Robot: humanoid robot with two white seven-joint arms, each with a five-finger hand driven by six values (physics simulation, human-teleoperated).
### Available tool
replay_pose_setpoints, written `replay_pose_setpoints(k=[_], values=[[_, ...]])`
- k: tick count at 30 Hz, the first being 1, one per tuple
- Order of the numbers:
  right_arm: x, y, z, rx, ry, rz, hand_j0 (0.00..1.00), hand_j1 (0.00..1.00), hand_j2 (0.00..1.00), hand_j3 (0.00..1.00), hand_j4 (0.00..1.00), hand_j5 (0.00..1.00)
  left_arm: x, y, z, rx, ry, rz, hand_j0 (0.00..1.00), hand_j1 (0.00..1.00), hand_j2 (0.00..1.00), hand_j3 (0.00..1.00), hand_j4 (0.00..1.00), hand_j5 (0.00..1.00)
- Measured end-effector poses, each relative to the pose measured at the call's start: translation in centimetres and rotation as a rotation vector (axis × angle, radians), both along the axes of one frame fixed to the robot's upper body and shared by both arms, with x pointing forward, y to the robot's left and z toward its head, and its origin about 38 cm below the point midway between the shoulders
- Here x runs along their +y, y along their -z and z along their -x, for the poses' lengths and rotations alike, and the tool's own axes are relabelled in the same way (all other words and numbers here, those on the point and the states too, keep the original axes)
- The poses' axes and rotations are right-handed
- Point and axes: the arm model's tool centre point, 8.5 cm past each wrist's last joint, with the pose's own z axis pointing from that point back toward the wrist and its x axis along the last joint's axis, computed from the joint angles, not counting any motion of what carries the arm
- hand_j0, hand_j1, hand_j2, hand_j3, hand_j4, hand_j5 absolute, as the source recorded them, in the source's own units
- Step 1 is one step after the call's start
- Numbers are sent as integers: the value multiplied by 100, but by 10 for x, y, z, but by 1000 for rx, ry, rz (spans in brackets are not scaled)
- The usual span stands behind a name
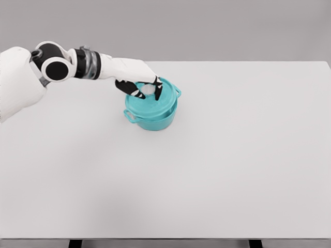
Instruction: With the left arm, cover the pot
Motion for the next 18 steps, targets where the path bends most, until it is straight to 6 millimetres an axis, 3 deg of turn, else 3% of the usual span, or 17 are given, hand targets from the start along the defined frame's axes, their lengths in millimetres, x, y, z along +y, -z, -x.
replay_pose_setpoints(k=[18], values=[[0, 0, 0, 0, 0, 0, 100, 100, 100, 100, 100, 100, -9, 19, -8, 35, -17, -27, 52, 52, 52, 52, 52, 52]])
